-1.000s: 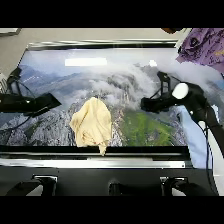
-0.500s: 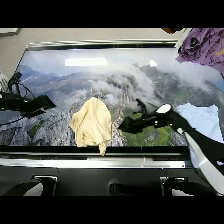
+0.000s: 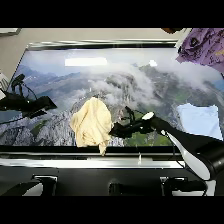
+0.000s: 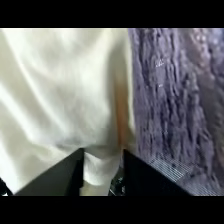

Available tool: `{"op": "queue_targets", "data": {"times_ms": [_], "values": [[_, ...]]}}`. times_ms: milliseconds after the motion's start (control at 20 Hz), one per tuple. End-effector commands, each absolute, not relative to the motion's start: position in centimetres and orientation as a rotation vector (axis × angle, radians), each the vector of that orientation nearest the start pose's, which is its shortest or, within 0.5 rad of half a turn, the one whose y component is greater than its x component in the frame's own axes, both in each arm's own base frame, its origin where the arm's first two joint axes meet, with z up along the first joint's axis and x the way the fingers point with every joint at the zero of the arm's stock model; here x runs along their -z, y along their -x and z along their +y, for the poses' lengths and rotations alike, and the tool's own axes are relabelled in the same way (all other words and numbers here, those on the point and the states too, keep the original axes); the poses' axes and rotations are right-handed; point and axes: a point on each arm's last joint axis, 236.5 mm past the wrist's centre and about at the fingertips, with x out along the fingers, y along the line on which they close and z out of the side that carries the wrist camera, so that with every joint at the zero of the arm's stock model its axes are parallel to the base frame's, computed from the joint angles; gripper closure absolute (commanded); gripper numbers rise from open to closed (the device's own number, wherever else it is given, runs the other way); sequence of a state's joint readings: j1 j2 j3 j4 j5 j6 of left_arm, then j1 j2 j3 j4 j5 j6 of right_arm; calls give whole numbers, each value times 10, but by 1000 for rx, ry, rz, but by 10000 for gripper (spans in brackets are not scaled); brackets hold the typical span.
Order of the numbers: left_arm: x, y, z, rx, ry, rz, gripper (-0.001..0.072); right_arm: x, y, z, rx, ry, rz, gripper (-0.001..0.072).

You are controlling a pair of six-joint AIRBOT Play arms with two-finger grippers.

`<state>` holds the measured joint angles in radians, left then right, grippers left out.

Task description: Fold the clothes and pants, and hang the long-sleeved shirts on hangers.

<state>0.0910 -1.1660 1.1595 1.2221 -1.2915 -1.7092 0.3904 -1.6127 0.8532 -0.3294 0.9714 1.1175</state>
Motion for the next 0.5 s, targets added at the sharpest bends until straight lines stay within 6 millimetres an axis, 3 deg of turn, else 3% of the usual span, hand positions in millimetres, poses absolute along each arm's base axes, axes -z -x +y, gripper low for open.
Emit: {"op": "queue_targets", "data": {"times_ms": [0, 150, 250, 450], "values": [[-53, -353, -46, 58, 478, 1292, -13, 97, -280, 321, -729, -761, 1531, 685], [-44, -352, -42, 64, 462, 1295, -12, 84, -290, 311, -747, -741, 1493, 688], [-20, -354, -41, 64, 517, 1303, -12, 73, -301, 290, -702, -716, 1463, 688], [32, -355, -86, 229, 739, 1326, -11, 48, -307, 264, -661, -635, 1411, 688]]}}
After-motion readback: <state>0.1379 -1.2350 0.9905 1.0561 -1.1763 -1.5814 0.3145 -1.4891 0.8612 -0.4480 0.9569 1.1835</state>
